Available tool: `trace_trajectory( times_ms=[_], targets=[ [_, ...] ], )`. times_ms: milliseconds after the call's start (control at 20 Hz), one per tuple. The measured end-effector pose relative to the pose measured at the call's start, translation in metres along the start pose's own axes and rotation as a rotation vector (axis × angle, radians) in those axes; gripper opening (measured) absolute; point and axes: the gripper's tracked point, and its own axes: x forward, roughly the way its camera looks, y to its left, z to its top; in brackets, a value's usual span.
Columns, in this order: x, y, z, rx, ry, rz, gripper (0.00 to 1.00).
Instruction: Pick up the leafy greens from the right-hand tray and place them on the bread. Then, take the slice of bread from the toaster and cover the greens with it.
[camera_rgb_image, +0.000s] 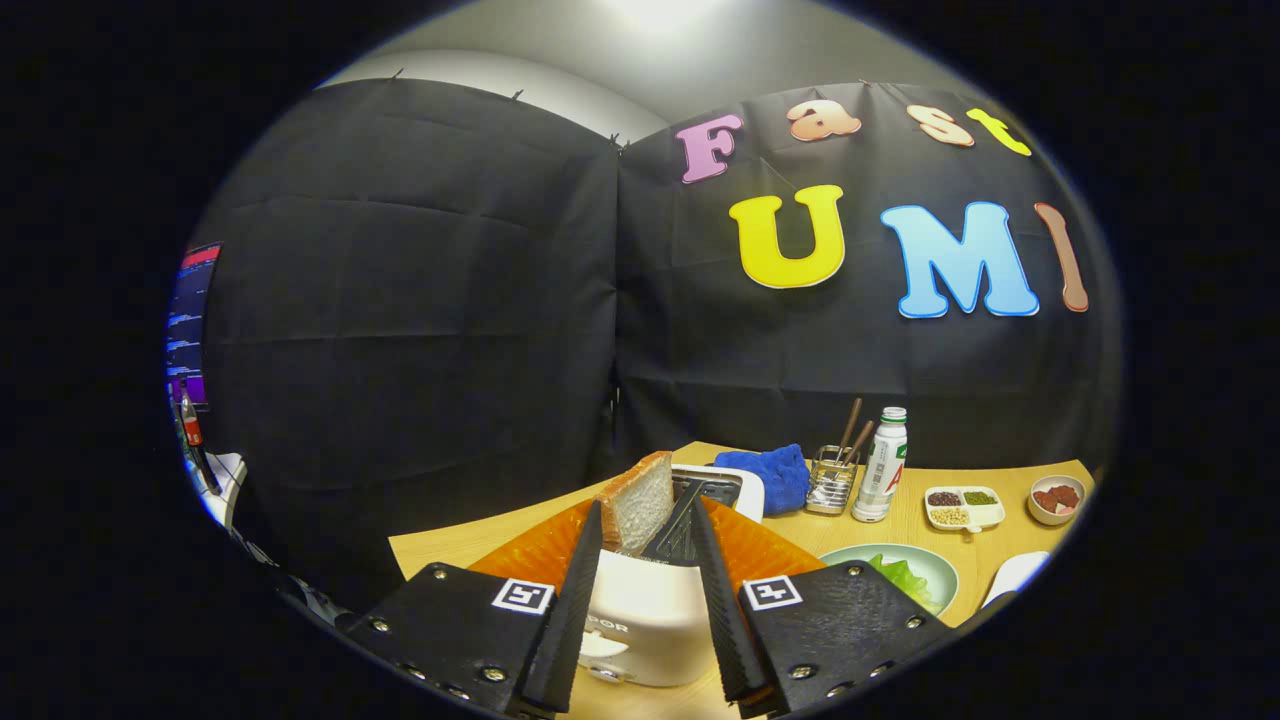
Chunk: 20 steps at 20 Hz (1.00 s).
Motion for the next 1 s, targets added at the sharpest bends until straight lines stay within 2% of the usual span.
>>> trace_trajectory(
  times_ms=[550, 650, 700, 750, 850, 900, 1000],
  targets=[
    [0.049, 0.015, -0.018, -0.005, 0.07, -0.069, 0.55],
    [0.05, 0.006, -0.016, -0.021, 0.065, -0.117, 0.47],
    [0.049, 0.003, -0.017, -0.016, 0.061, -0.127, 0.22],
    [0.051, 0.008, -0.019, 0.005, 0.063, -0.107, 0.14],
    [0.054, 0.006, -0.017, 0.021, 0.068, -0.09, 0.12],
    [0.05, 0.003, -0.017, 0.023, 0.068, -0.088, 0.04],
    [0.049, 0.004, -0.016, 0.017, 0.069, -0.079, 0.04]
  ],
)
